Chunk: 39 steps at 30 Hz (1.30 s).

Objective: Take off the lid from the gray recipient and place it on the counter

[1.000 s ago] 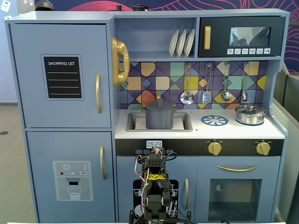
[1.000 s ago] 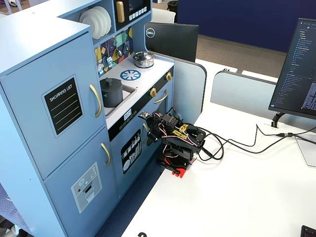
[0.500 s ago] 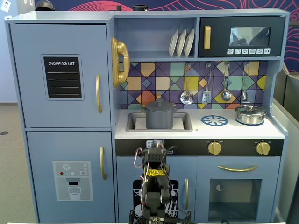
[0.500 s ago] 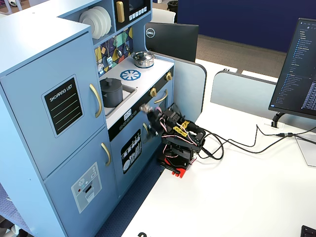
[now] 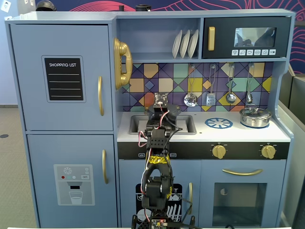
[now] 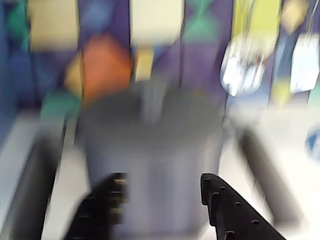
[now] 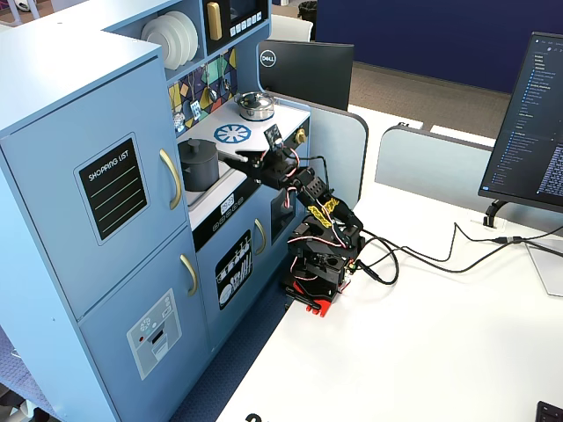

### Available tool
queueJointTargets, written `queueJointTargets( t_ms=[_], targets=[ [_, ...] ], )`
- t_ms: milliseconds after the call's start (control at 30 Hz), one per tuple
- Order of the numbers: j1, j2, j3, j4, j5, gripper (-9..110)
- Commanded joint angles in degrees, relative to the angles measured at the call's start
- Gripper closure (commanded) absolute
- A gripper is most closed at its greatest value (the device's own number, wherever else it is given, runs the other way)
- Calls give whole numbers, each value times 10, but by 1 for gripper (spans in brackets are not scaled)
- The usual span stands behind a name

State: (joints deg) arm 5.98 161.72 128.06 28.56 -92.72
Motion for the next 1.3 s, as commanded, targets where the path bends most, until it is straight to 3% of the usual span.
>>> queueJointTargets(
  t_ms=[0, 1267],
  targets=[
    [11, -47, -69, -43, 13, 82],
    [-29, -378, -205, -210, -2, 86]
  ],
)
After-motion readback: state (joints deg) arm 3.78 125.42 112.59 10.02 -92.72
